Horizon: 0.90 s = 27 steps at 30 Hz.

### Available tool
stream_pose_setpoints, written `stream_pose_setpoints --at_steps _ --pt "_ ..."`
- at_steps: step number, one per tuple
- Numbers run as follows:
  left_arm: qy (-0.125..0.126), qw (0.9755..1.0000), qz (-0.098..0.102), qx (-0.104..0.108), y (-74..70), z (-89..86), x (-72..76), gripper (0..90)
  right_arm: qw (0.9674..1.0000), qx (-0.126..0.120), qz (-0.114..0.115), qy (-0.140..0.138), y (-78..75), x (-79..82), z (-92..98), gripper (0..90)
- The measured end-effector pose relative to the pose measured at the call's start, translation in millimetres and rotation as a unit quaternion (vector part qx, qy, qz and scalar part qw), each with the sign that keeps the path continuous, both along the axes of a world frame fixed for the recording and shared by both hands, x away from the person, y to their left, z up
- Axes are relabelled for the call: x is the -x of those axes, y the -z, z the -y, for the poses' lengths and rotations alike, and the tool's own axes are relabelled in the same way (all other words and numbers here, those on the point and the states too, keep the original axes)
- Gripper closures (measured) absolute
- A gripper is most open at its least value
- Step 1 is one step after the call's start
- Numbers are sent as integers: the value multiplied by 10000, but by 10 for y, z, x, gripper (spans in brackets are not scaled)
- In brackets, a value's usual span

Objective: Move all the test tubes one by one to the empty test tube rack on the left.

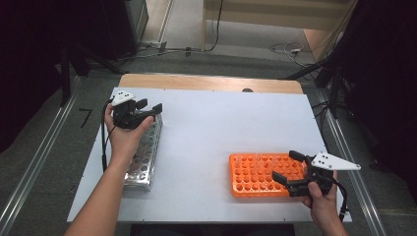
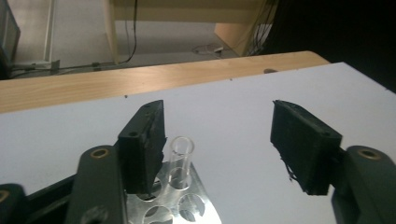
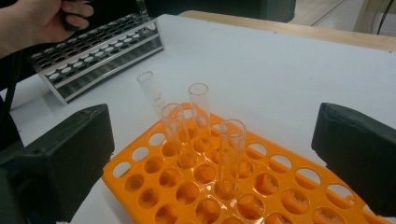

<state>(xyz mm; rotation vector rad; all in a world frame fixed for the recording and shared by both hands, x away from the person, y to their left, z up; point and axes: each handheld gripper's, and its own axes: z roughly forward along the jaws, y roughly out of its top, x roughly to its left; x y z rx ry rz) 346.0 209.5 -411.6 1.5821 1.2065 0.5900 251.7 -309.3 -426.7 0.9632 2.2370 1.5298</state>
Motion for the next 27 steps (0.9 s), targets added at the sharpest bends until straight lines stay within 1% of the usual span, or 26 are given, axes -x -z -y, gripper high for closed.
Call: stream_pose_setpoints --at_steps 2,5,7,10,12,13,16,18,21,27 --pt "71 10000 38 55 -33 15 49 275 10000 -6 -22 -11 5 -4 -2 0" --pt "195 9997 108 112 -86 52 133 231 10000 0 -50 -24 16 -15 -6 0" --pt "263 9995 142 127 -116 88 193 174 10000 -28 -87 -18 15 -23 -7 0" --pt "331 9991 209 144 -153 137 284 117 9999 -47 -115 -6 24 -36 -3 0" --pt "385 9987 271 215 -174 162 345 99 9999 -47 -131 -5 31 -41 5 0" --pt "405 9985 291 212 -184 175 372 98 9999 -53 -143 4 33 -43 7 0" --pt "539 9978 310 231 -200 224 447 35 9998 -74 -171 7 43 -53 18 0" --pt "618 9971 349 290 -209 253 502 26 9997 -97 -212 18 55 -57 18 0" --pt "703 9962 391 338 -218 294 585 2 9997 -58 -216 11 76 -66 20 0" --pt "875 9947 459 297 -235 393 752 0 9994 -108 -321 47 103 -78 34 4"
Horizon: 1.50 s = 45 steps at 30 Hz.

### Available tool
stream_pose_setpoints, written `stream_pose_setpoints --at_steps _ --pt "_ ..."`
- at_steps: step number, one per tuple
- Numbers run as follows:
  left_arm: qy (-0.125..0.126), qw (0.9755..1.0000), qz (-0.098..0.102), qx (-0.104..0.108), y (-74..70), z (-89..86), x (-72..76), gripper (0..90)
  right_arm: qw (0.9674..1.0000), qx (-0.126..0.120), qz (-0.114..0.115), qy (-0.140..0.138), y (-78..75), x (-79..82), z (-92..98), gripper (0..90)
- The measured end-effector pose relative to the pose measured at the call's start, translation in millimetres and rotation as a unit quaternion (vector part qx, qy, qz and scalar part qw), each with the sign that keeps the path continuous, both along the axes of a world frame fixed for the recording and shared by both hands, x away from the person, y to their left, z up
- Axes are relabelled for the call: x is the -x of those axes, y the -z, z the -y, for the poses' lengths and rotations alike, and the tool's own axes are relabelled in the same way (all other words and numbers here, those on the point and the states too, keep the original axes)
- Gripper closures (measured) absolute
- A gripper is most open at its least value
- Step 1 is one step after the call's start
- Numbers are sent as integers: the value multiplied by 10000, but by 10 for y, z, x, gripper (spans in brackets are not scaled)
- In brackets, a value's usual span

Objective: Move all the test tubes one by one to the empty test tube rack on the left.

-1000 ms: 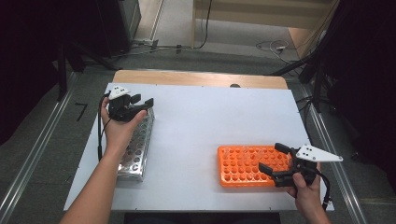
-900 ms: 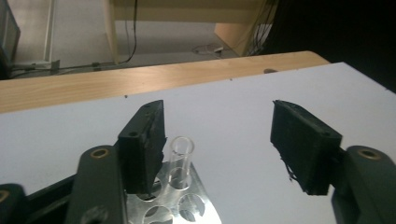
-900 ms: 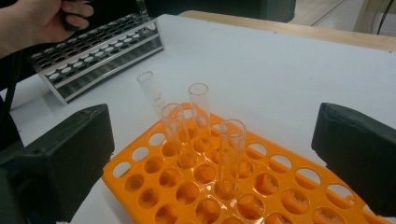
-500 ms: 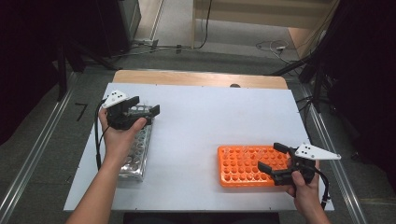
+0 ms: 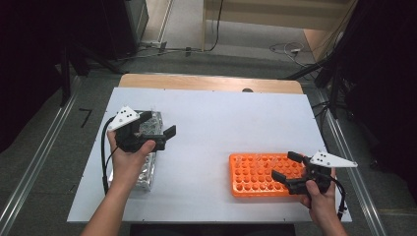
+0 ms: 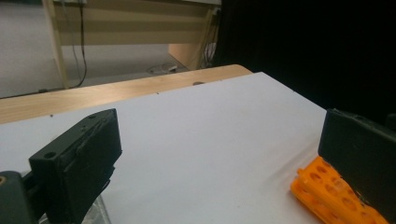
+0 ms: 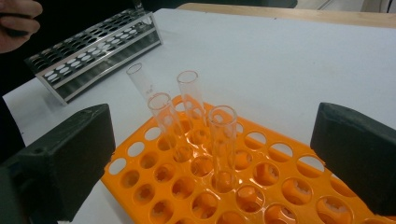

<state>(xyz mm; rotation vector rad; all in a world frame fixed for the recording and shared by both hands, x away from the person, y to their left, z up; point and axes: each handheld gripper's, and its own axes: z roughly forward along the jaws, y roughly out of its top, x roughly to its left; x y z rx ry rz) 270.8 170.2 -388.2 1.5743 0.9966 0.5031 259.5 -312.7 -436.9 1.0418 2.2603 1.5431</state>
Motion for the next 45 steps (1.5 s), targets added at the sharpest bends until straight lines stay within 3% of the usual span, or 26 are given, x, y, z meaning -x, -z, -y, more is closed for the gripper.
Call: stream_pose_setpoints --at_steps 7,17,24,33,39,45 --pt "225 9997 81 -12 2 150 216 0 9998 104 -117 131 50 -13 -5 82" --pt "629 9980 91 -36 90 383 453 0 9971 501 -504 257 177 -31 -133 373" --pt "903 9959 -65 5 217 537 510 0 9944 727 -690 326 235 -32 -176 527" --pt "1165 9930 -179 -107 324 761 532 0 9927 1009 -588 298 296 1 -272 614" --pt "1235 9920 -206 -131 358 824 554 2 9906 1211 -320 555 317 28 -326 727" --pt "1252 9918 -229 -151 370 829 569 7 9917 1081 -307 617 300 24 -279 742"
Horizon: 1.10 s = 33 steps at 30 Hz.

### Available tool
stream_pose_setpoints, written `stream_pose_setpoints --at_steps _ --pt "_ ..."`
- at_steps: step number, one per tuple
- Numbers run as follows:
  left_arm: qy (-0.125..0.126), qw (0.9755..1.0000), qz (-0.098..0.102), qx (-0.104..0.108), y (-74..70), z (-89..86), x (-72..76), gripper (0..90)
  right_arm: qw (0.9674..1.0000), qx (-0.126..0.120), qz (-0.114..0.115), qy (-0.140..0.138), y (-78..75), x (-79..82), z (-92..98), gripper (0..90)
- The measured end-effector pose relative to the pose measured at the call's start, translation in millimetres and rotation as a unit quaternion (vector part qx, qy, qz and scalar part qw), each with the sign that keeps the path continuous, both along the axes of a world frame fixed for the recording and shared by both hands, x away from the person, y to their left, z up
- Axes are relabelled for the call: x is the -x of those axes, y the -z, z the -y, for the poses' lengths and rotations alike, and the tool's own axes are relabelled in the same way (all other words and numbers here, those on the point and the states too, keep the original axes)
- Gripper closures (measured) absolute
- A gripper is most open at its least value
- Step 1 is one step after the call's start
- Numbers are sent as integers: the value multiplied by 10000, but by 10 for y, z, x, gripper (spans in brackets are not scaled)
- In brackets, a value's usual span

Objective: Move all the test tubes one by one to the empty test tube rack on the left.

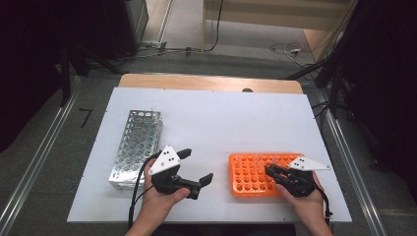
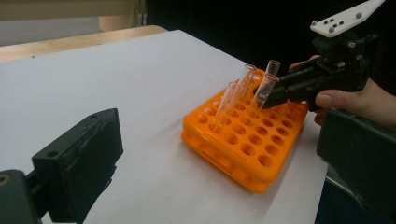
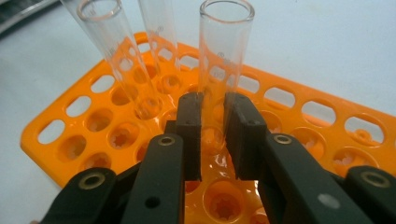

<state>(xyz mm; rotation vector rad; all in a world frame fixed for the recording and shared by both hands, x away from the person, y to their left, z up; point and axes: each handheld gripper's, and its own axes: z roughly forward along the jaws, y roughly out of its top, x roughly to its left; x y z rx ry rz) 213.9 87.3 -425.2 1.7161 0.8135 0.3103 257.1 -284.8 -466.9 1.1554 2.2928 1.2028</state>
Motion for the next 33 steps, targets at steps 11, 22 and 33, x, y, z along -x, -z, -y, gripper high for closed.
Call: stream_pose_setpoints --at_steps 11,22,33 --pt "44 10000 7 55 -15 3 4 11 9996 -210 197 -25 -224 72 94 743" --pt "139 9998 -14 122 -38 34 11 23 9976 -343 227 -561 -458 211 41 744" --pt "458 9987 8 220 -105 182 63 62 9916 -285 197 -1248 -492 369 -337 744"
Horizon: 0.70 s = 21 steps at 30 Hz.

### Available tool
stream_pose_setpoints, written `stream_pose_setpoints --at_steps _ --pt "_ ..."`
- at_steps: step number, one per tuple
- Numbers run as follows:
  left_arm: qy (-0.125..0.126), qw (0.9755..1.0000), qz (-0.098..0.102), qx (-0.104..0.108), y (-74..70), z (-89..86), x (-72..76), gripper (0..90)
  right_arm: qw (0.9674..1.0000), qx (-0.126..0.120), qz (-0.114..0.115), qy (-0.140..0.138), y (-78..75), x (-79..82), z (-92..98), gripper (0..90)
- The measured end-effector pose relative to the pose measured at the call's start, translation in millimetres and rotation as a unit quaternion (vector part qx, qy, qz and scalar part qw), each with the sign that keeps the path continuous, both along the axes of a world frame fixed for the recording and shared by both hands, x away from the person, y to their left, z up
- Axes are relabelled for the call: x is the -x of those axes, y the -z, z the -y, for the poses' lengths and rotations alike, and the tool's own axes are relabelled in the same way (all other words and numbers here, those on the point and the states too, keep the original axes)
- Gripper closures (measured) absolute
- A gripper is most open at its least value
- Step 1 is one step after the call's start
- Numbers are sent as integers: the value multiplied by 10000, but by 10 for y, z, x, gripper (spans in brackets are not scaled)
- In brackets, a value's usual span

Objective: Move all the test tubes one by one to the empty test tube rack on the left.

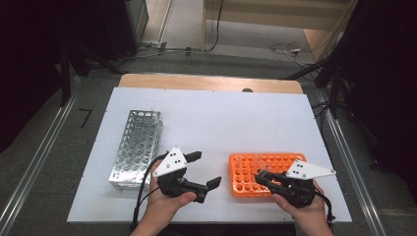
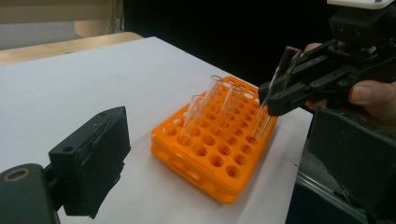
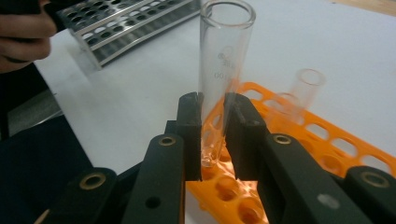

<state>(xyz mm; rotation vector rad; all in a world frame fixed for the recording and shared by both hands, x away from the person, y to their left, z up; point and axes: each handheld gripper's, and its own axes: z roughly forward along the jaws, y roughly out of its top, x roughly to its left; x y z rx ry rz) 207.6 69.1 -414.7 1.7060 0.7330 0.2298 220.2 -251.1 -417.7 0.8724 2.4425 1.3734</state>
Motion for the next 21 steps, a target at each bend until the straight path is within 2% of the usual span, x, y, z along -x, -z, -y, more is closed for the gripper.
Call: stream_pose_setpoints --at_steps 2,6,11,19,21 --pt "42 10000 -11 3 -9 29 4 81 9999 39 3 -158 16 29 -125 745" --pt "80 10000 -2 -41 -19 90 26 129 9995 68 3 -293 39 46 -230 744" --pt "62 9999 34 -144 -19 188 53 311 9989 179 44 -424 72 77 -374 744" --pt "263 9995 54 -174 -2 306 99 421 9986 201 36 -481 84 100 -442 744" --pt "350 9992 67 -177 3 341 111 493 9982 227 42 -550 95 110 -484 744"
